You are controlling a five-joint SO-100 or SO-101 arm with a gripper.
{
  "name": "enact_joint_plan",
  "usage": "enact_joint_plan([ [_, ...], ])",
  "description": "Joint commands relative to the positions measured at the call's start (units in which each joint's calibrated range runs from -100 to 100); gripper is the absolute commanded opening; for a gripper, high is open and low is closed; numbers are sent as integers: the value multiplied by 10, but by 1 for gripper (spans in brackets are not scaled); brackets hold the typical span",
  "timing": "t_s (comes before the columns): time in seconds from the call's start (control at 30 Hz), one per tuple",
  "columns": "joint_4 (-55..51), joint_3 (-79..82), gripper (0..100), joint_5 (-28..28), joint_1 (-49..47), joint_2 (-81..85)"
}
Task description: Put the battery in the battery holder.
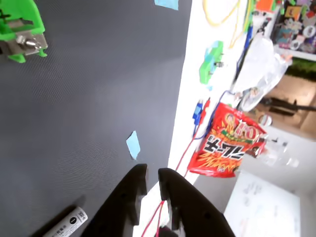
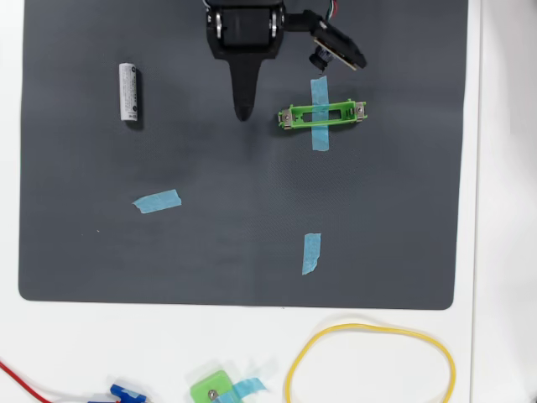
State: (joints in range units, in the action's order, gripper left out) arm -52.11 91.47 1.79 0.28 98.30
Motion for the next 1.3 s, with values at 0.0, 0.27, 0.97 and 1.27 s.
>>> enact_joint_plan([
  [0.0,-1,-28,0,-75,-57,-55],
  [0.27,-79,-190,0,-217,-174,-411],
  [0.97,-85,-276,0,-272,-127,-419],
  [1.27,-84,-340,0,-317,-124,-586],
])
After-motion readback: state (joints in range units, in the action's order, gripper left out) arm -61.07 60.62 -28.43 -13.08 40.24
